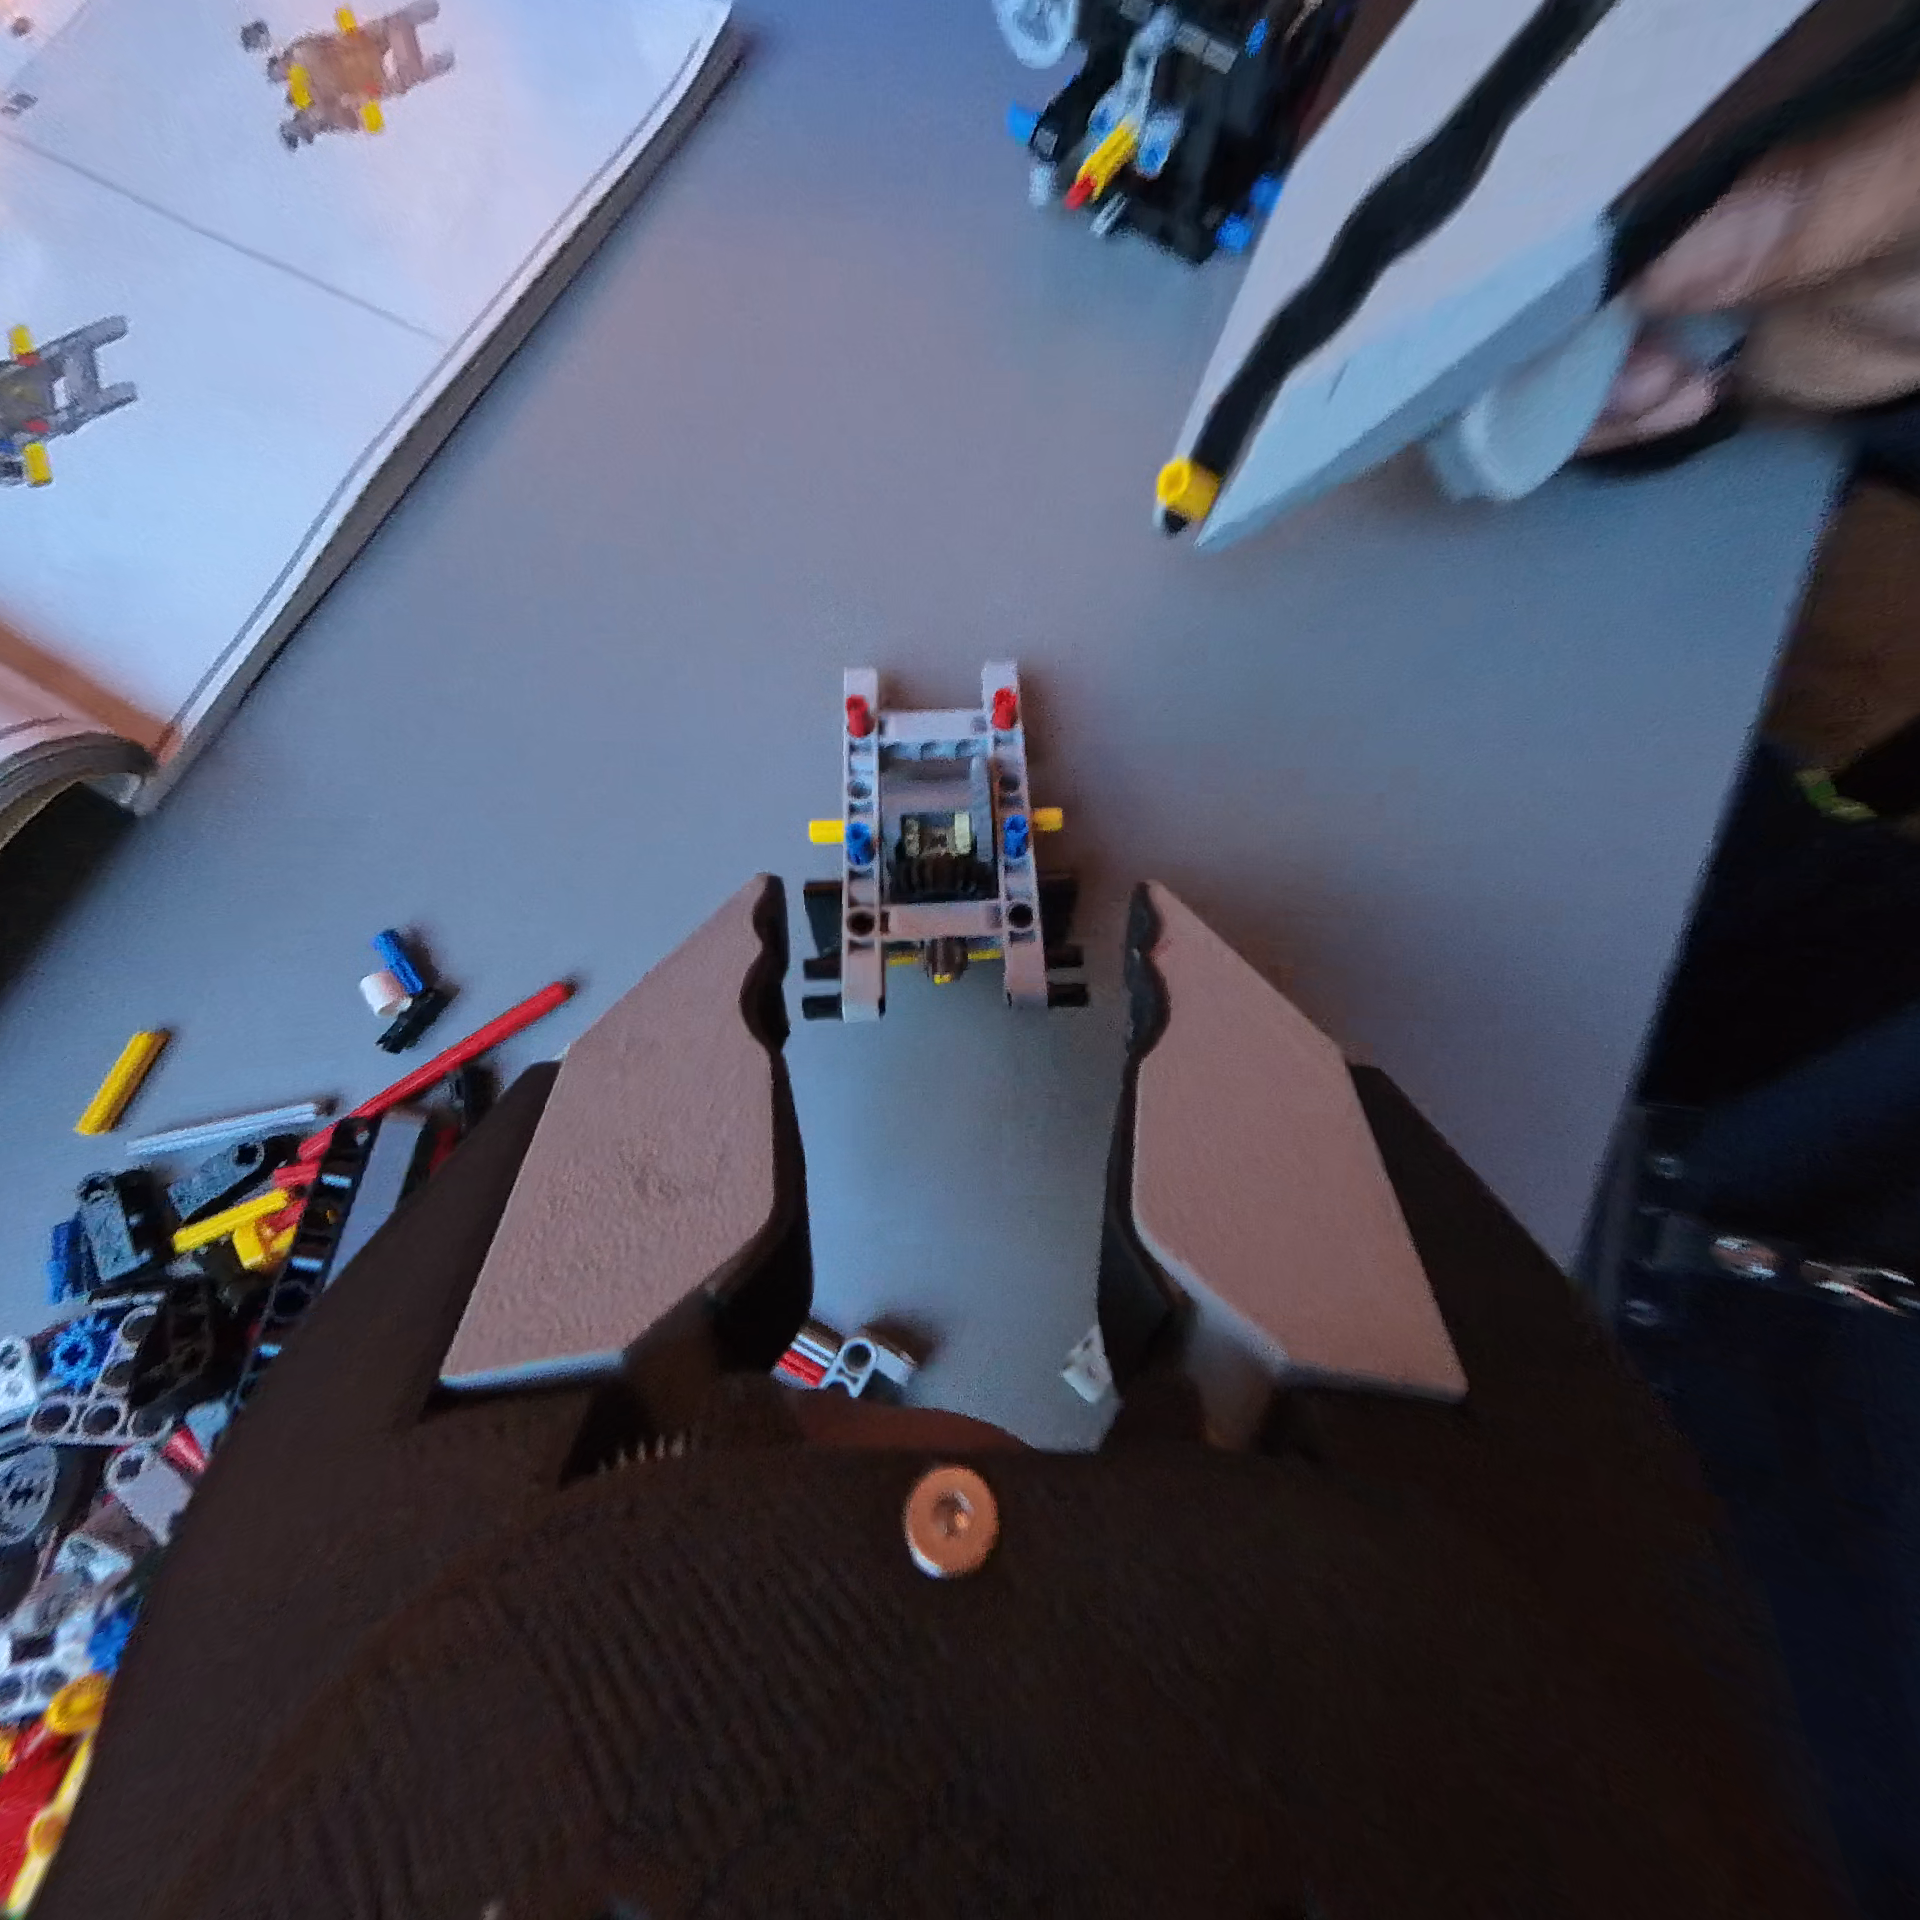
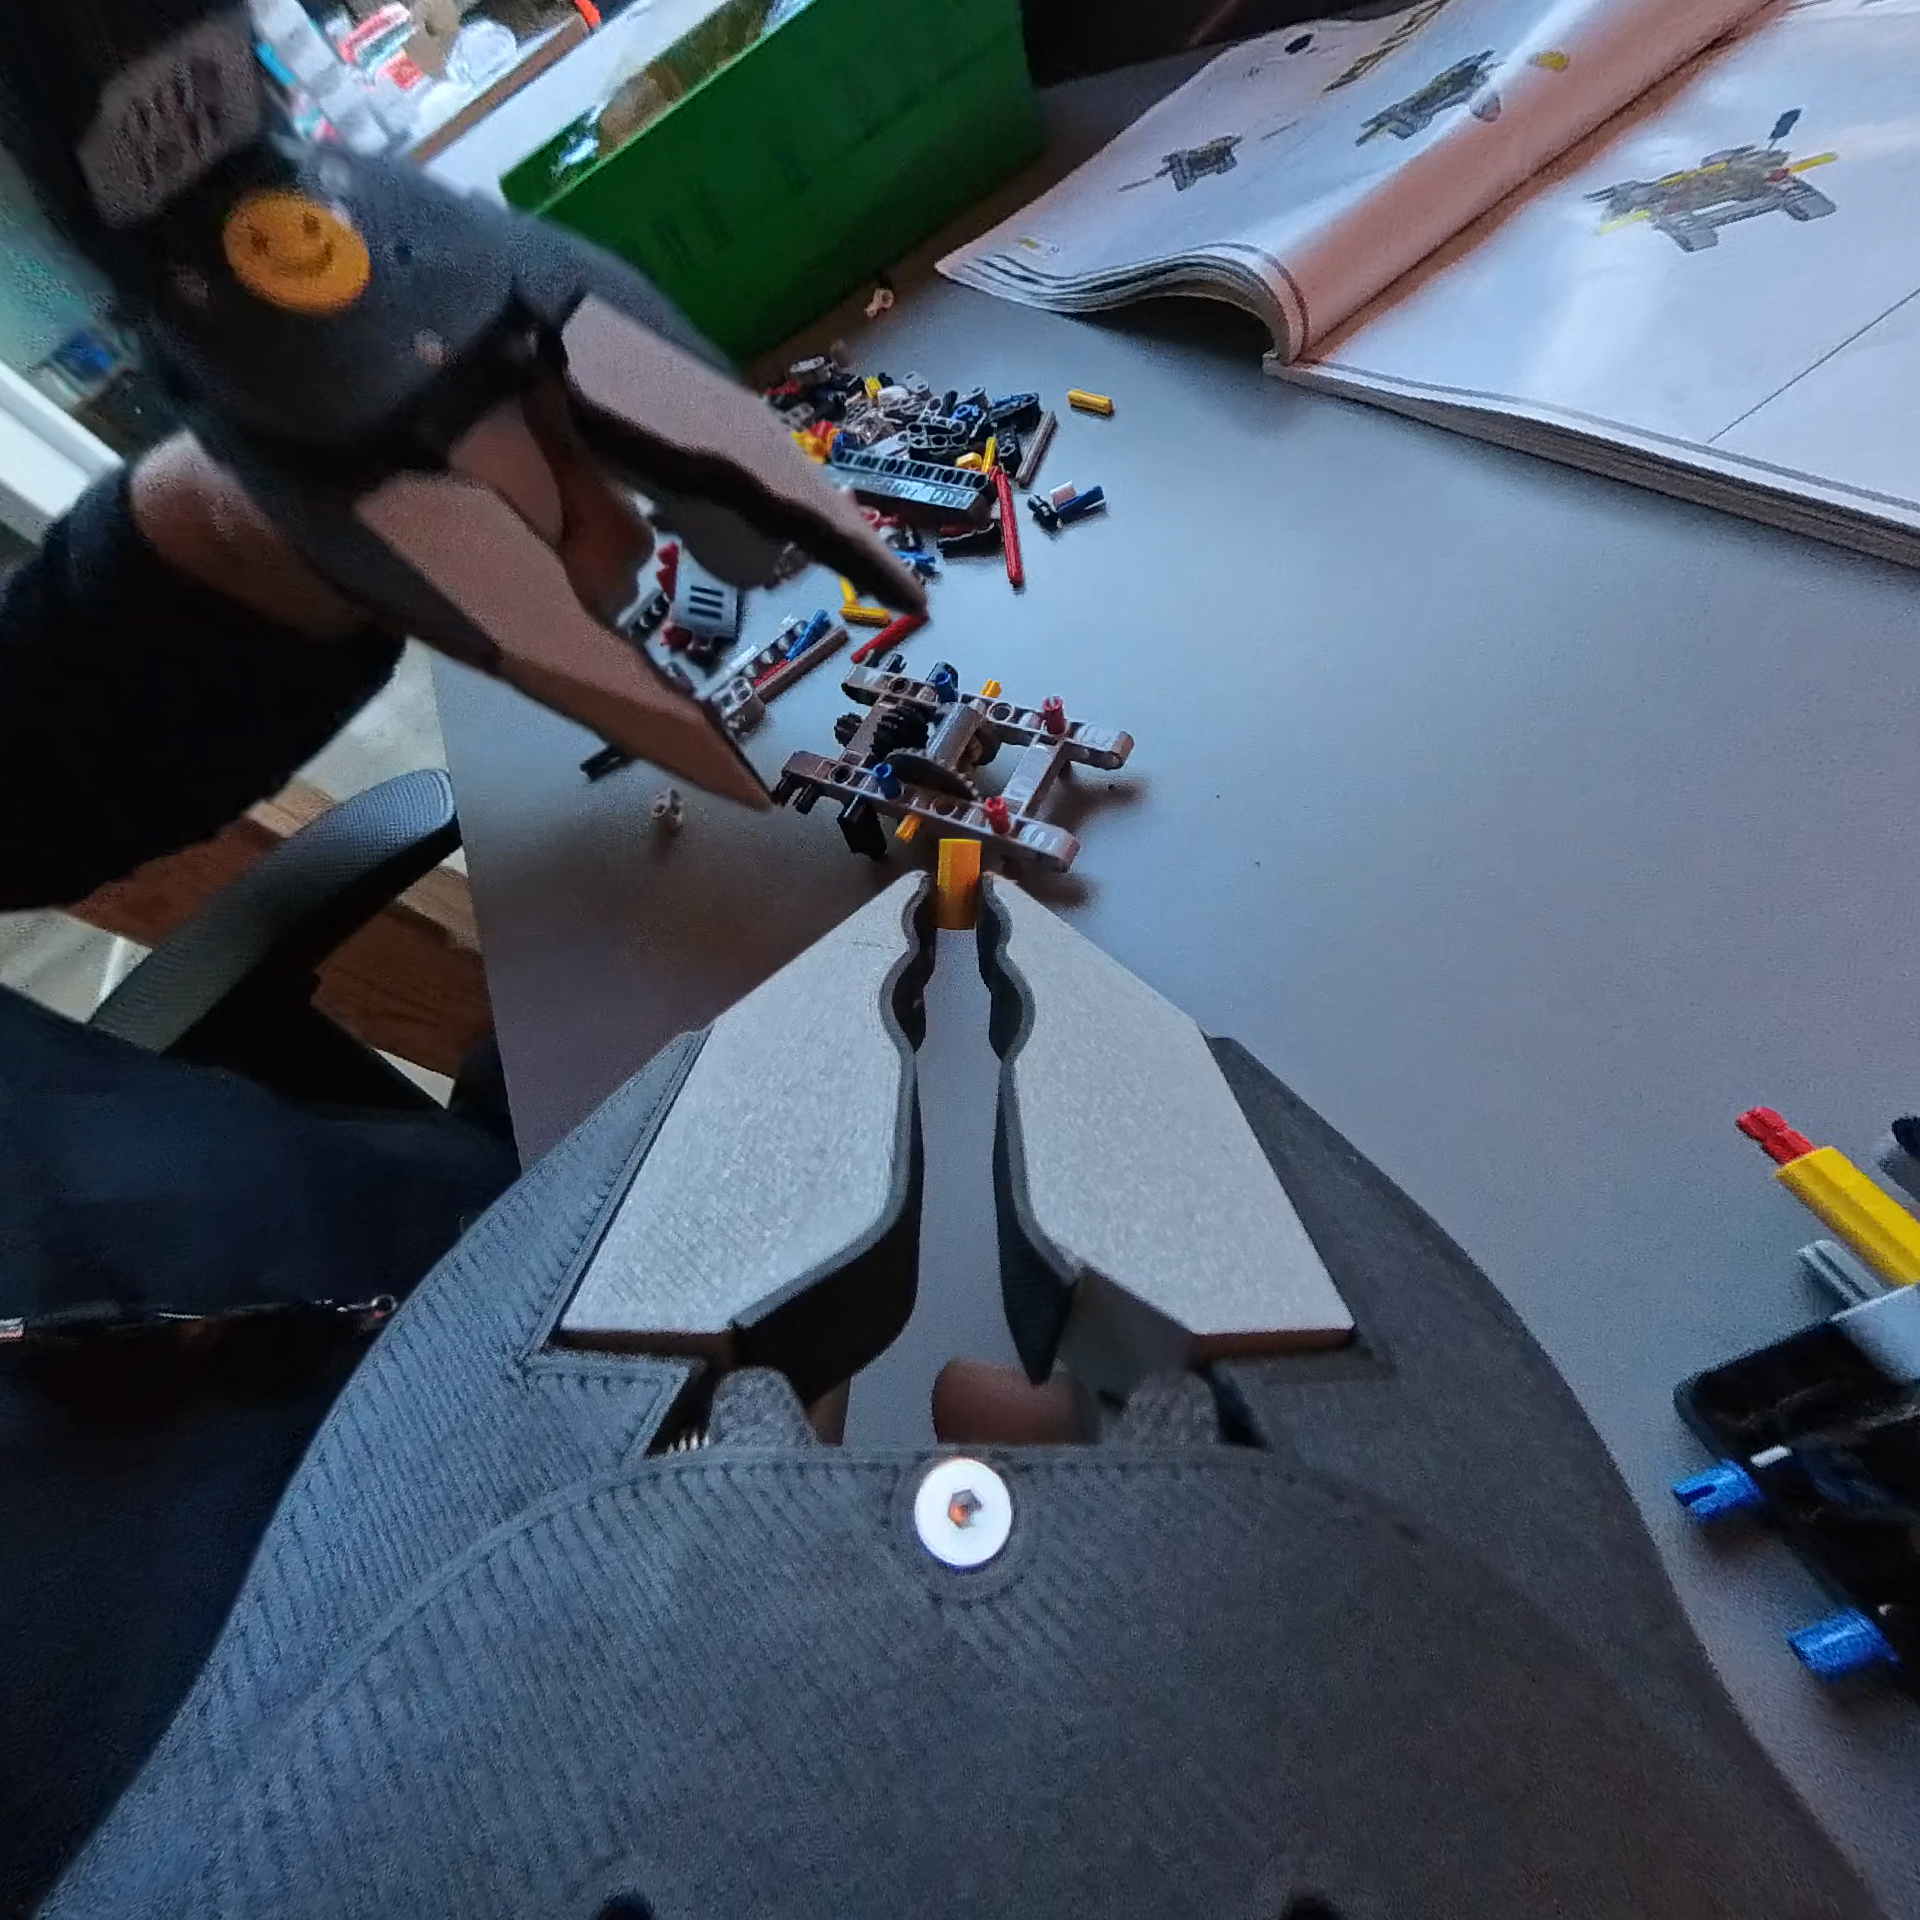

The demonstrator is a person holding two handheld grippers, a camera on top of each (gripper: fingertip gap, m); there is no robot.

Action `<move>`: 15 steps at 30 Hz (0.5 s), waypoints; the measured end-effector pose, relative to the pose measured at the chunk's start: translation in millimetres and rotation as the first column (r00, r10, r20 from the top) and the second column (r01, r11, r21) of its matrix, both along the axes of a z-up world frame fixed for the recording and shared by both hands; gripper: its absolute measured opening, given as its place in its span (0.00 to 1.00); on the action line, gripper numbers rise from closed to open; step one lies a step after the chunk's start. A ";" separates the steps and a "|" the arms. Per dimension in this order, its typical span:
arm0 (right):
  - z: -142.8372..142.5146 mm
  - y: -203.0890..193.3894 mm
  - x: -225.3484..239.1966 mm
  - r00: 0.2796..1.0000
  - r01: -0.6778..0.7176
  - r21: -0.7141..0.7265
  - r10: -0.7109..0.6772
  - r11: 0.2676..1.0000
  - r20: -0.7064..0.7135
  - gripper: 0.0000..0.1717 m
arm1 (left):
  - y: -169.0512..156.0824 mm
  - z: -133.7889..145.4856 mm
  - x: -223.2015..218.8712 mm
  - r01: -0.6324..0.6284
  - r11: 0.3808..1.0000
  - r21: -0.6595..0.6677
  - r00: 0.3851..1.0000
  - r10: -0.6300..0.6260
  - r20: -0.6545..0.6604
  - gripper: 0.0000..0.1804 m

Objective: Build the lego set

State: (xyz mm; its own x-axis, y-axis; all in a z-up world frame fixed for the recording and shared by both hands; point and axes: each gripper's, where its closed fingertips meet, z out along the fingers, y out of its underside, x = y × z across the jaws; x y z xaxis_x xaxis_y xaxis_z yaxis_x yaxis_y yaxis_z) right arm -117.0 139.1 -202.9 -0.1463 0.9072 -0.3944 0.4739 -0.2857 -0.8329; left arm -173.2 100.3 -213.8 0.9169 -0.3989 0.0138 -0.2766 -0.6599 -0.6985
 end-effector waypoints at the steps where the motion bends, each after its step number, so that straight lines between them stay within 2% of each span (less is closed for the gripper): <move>1: -0.1 -1.5 0.9 1.000 -0.006 0.005 0.006 1.000 0.000 0.03 | 1.5 7.9 -1.3 0.014 1.000 -0.005 0.999 -0.014 0.045 0.35; 4: -2.3 -11.0 4.0 0.998 -0.052 -0.018 0.052 0.998 0.018 0.03 | 3.2 15.8 -4.5 0.132 0.983 -0.125 0.984 -0.115 0.138 0.34; 6: -6.0 -20.1 7.0 0.994 -0.093 -0.038 0.095 0.995 0.045 0.03 | 17.0 10.7 -15.0 0.162 0.967 -0.194 0.980 -0.136 0.142 0.30; 9: -10.6 -27.2 10.7 0.990 -0.123 -0.017 0.124 0.992 0.072 0.03 | 33.8 5.7 -16.7 0.236 0.910 -0.340 0.953 -0.149 0.262 0.25; 12: -12.7 -31.4 15.3 0.987 -0.139 -0.008 0.139 0.990 0.085 0.03 | 36.4 -1.9 -14.1 0.320 0.807 -0.497 0.921 -0.142 0.362 0.22; 15: -14.0 -35.7 19.3 0.983 -0.155 -0.025 0.157 0.988 0.097 0.03 | 26.6 -18.7 -16.9 0.358 0.682 -0.637 0.924 -0.158 0.349 0.25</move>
